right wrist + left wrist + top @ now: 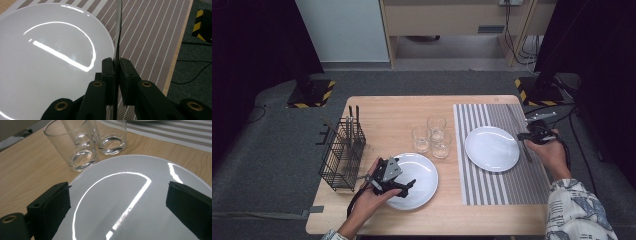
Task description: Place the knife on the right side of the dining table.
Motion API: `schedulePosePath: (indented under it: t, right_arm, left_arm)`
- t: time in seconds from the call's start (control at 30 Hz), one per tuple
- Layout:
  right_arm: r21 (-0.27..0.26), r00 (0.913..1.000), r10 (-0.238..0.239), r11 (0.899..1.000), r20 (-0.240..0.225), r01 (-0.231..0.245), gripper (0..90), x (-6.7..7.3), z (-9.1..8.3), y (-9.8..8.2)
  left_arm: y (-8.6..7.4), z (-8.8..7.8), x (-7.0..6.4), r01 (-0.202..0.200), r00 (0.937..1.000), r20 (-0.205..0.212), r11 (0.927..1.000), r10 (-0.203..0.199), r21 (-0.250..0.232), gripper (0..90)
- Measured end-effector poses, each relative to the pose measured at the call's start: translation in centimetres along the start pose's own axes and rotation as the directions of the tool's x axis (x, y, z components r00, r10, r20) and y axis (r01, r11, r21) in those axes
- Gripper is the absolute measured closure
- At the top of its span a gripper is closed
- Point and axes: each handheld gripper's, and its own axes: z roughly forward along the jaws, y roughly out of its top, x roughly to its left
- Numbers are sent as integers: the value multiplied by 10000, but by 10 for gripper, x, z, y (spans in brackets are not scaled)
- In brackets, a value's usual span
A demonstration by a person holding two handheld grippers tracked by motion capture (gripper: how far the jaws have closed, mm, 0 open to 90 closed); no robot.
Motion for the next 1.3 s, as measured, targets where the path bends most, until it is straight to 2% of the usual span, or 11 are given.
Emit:
schedulePosePath:
  t: [0.23,0.37,0.53,0.73,0.97,1.13,1.3]
  right_arm:
    - [-87,9992,355,9993,193,-354,828,-4,16,-3]
    - [-167,9962,795,9967,351,-790,828,-7,27,-6]
    - [-306,9909,1259,9917,478,-1245,828,-12,32,-8]
    - [-142,9916,1170,9931,544,-1164,828,-12,38,-8]
    - [-138,9921,1055,9944,674,-1048,828,-8,42,-6]
    - [-152,9900,1211,9926,726,-1203,828,-10,41,-7]
    - [-28,9893,1274,9918,704,-1275,828,-10,45,-8]
  left_arm:
    - [2,0,-1,-23,10000,62,10000,24,-38,49]
    - [3,0,-2,-8,10000,26,9998,8,-180,55]
    - [4,0,-1,21,10000,32,9997,-20,-234,55]
    - [4,2,-2,-161,9999,8,9997,161,-196,55]
    - [4,2,-4,-129,9999,60,9998,130,-178,56]
    - [4,3,-4,-169,9998,125,9998,171,-134,63]
    - [3,3,-1,-102,9999,20,9998,102,-140,63]
